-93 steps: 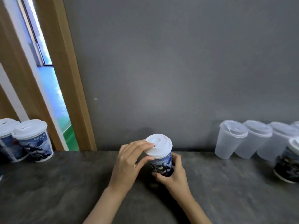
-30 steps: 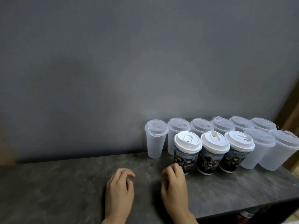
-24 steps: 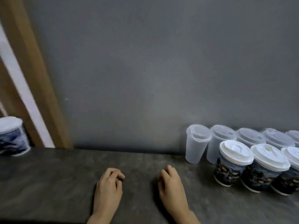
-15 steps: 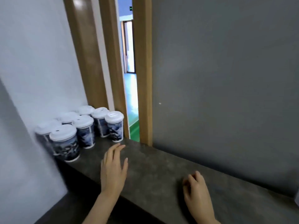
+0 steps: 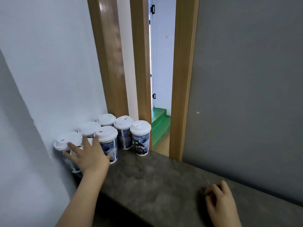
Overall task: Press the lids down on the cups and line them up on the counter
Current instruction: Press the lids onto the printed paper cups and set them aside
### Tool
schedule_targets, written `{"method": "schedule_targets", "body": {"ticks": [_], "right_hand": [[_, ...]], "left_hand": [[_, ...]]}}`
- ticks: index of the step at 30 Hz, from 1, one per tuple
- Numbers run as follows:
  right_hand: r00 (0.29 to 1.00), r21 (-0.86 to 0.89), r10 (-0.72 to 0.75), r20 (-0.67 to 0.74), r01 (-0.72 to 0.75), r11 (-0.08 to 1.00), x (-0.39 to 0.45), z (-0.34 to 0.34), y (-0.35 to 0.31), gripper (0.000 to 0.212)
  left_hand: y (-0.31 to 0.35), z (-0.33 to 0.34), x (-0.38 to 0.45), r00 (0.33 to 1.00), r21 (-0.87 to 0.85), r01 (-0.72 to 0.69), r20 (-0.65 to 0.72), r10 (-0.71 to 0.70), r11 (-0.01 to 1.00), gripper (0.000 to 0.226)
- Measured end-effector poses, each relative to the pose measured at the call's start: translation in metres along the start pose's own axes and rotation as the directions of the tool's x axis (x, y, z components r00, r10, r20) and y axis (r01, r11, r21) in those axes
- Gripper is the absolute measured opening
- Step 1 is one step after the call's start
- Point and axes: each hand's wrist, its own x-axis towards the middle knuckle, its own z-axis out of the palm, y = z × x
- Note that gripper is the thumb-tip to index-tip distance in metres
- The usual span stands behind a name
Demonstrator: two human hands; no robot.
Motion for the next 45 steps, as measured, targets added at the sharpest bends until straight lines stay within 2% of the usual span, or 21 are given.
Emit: {"method": "schedule_targets", "body": {"ticks": [4, 7, 11, 14, 17, 19, 21, 22, 24, 25, 26, 27, 29, 30, 33, 36, 38, 41, 43, 45], "right_hand": [[0.996, -0.024, -0.08, 0.029, 0.081, 0.996, -0.002, 0.004, -0.017, 0.039], [0.987, 0.01, -0.096, 0.126, 0.096, 0.995, -0.001, 0.017, -0.045, 0.029], [0.945, 0.08, -0.261, 0.2, 0.249, 0.965, 0.002, 0.039, -0.078, 0.017], [0.918, 0.073, -0.296, 0.264, 0.287, 0.955, 0.002, 0.045, -0.081, 0.015], [0.929, 0.108, -0.287, 0.234, 0.268, 0.957, 0.0, 0.044, -0.075, 0.016], [0.935, 0.175, -0.278, 0.219, 0.242, 0.954, -0.001, 0.043, -0.071, 0.017], [0.936, 0.285, -0.261, 0.235, 0.19, 0.94, -0.002, 0.041, -0.07, 0.028], [0.935, 0.353, -0.244, 0.26, 0.143, 0.925, -0.002, 0.039, -0.071, 0.038], [0.937, 0.507, -0.187, 0.294, 0.013, 0.862, -0.002, 0.037, -0.07, 0.069], [0.948, 0.581, -0.146, 0.283, -0.049, 0.812, -0.002, 0.038, -0.069, 0.082], [0.963, 0.64, -0.088, 0.253, -0.099, 0.762, -0.001, 0.038, -0.066, 0.089], [0.975, 0.688, -0.016, 0.221, -0.144, 0.711, 0.001, 0.037, -0.064, 0.09], [0.975, 0.766, 0.117, 0.191, -0.223, 0.603, 0.003, 0.033, -0.058, 0.086], [0.97, 0.8, 0.154, 0.187, -0.242, 0.549, 0.004, 0.033, -0.055, 0.083], [0.957, 0.871, 0.198, 0.213, -0.278, 0.405, 0.006, 0.029, -0.045, 0.07], [0.926, 0.873, 0.182, 0.332, -0.374, 0.313, 0.008, 0.026, -0.044, 0.056], [0.902, 0.876, 0.182, 0.392, -0.426, 0.227, 0.01, 0.026, -0.044, 0.045], [0.894, 0.888, 0.16, 0.419, -0.44, 0.134, 0.012, 0.027, -0.039, 0.043], [0.898, 0.887, 0.111, 0.425, -0.438, 0.148, 0.011, 0.027, -0.035, 0.055], [0.909, 0.882, 0.059, 0.412, -0.414, 0.223, 0.011, 0.025, -0.031, 0.069]], "left_hand": [[-0.001, 0.007, -0.002, 0.994, -0.018, 0.007, -0.105, -0.009, 1.0, 0.066], [-0.006, 0.01, -0.001, 0.991, -0.064, -0.017, -0.133, 0.008, 0.998, 0.06], [-0.013, 0.004, -0.007, 0.991, -0.16, -0.046, -0.13, 0.026, 0.986, 0.055], [-0.017, -0.005, -0.021, 0.987, -0.28, -0.051, -0.161, 0.005, 0.959, 0.045], [-0.012, -0.012, -0.045, 0.948, -0.348, -0.164, -0.314, 0.05, 0.923, 0.04], [0.0, -0.014, -0.063, 0.879, -0.368, -0.31, -0.463, 0.117, 0.877, 0.039], [0.019, -0.011, -0.08, 0.786, -0.39, -0.504, -0.576, 0.223, 0.771, 0.039], [0.03, -0.007, -0.087, 0.732, -0.406, -0.614, -0.615, 0.295, 0.677, 0.039], [0.049, 0.012, -0.098, 0.626, -0.481, -0.778, -0.65, 0.43, 0.405, 0.033], [0.056, 0.025, -0.104, 0.595, -0.536, -0.8, -0.653, 0.468, 0.268, 0.031], [0.063, 0.039, -0.11, 0.592, -0.597, -0.786, -0.649, 0.478, 0.161, 0.03], [0.068, 0.052, -0.115, 0.623, -0.664, -0.742, -0.633, 0.46, 0.091, 0.03], [0.077, 0.075, -0.126, 0.72, -0.781, -0.625, -0.571, 0.394, 0.009, 0.032], [0.08, 0.084, -0.129, 0.748, -0.809, -0.587, -0.545, 0.379, -0.003, 0.034], [0.085, 0.095, -0.131, 0.769, -0.837, -0.547, -0.5, 0.399, 0.007, 0.042], [0.085, 0.093, -0.129, 0.812, -0.876, -0.482, -0.444, 0.378, 0.007, 0.046], [0.084, 0.092, -0.13, 0.792, -0.856, -0.517, -0.476, 0.382, 0.008, 0.043], [0.084, 0.094, -0.128, 0.769, -0.809, -0.581, -0.512, 0.383, 0.085, 0.042], [0.085, 0.094, -0.127, 0.753, -0.792, -0.6, -0.514, 0.411, 0.109, 0.043], [0.086, 0.093, -0.129, 0.713, -0.775, -0.625, -0.519, 0.472, 0.092, 0.044]]}}
